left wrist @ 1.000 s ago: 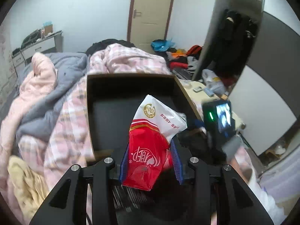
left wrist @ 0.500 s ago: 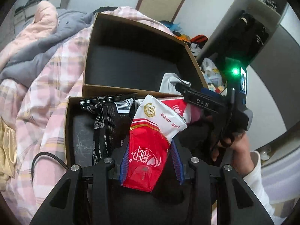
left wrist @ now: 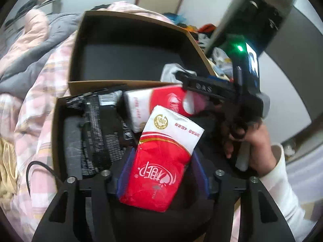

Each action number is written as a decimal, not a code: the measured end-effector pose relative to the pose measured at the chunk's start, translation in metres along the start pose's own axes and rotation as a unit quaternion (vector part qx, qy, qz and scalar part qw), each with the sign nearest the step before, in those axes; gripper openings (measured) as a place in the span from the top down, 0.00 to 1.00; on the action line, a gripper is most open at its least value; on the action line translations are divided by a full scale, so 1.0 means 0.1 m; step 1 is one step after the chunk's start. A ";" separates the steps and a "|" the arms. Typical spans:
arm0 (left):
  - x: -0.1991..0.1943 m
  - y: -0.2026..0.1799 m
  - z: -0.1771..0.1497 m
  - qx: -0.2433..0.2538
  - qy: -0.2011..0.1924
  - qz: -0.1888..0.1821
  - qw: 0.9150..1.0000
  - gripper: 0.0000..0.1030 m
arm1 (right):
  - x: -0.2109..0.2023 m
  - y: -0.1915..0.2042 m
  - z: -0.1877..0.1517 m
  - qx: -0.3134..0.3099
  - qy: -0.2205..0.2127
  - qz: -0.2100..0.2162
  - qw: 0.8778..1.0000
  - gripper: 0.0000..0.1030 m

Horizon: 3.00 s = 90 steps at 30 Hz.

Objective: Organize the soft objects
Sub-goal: 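Lift the red tissue pack out of the box with the left gripper, then lower the right gripper onto the grey cloth and grasp it while the left gripper holds the tissue pack, then lift the grey cloth out of the box with the right gripper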

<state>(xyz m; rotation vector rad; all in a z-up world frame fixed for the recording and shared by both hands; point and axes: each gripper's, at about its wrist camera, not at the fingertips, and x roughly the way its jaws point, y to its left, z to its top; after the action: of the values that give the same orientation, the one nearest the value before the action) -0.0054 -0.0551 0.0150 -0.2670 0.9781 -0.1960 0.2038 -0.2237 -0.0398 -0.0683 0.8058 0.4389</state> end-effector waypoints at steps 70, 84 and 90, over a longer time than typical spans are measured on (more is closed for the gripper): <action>-0.22 0.72 0.14 -0.151 -0.161 0.027 0.975 0.22 | 0.78 0.24 0.21 -0.129 0.326 0.030 0.936 0.91; -0.22 0.62 0.11 -0.133 -0.164 0.044 0.976 0.22 | 0.14 0.05 0.49 -0.054 0.207 0.144 0.966 0.95; -0.20 0.63 0.11 -0.134 -0.163 0.046 0.976 0.22 | -0.31 -0.07 0.67 -0.037 0.161 0.177 0.970 0.95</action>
<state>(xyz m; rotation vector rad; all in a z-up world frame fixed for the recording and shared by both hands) -0.0043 0.0120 0.0172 -0.4838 0.6870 0.0668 0.2333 -0.2264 0.0279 -0.0661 1.1275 0.8097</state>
